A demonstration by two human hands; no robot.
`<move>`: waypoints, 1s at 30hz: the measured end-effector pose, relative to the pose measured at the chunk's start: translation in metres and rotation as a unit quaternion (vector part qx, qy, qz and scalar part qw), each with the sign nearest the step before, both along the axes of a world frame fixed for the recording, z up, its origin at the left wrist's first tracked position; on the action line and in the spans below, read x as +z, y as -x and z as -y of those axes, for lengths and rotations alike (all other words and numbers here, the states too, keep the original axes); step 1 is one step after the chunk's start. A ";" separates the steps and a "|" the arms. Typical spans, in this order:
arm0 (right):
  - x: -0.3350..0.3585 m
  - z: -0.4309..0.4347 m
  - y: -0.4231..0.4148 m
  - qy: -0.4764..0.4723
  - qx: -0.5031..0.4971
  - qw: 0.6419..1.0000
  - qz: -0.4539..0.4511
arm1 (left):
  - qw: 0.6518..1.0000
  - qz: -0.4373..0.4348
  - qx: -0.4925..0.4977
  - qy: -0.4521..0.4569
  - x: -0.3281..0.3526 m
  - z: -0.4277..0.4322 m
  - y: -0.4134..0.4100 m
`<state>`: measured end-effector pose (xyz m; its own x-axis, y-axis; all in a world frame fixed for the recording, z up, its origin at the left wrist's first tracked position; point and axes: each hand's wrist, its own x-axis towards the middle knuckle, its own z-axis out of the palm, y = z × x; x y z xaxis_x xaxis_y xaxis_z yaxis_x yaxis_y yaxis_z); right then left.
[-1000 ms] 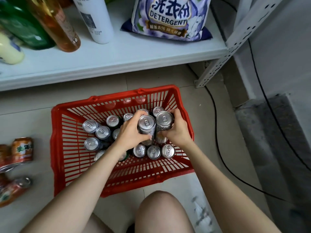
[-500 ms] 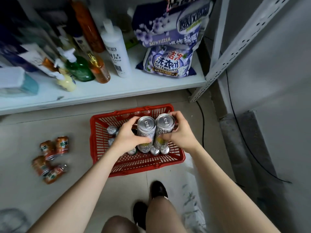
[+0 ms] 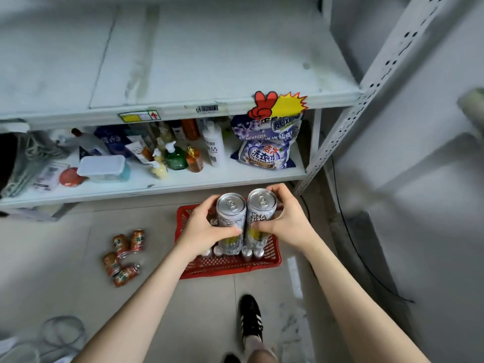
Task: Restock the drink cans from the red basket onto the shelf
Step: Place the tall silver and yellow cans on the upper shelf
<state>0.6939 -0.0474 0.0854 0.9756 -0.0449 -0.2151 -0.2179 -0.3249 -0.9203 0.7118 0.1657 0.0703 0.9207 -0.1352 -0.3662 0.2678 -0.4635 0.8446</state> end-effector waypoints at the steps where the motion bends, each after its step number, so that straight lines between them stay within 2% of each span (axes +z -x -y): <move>1: 0.015 -0.002 0.007 0.003 0.002 1.000 0.012 | 1.000 0.009 0.002 0.001 0.016 -0.001 0.007; 7: 0.105 -0.010 0.057 0.018 0.024 0.995 0.092 | 0.994 0.101 -0.022 0.042 0.106 -0.011 0.054; 17: 0.235 0.000 0.120 0.058 0.030 0.978 0.199 | 0.968 0.238 -0.071 0.019 0.229 -0.025 0.105; 21: 0.277 0.016 0.132 0.081 0.021 0.968 0.238 | 0.952 0.297 -0.071 0.007 0.271 -0.017 0.110; 30: 0.347 0.072 0.122 0.122 0.014 0.950 0.287 | 0.932 0.355 -0.074 0.021 0.348 0.036 0.084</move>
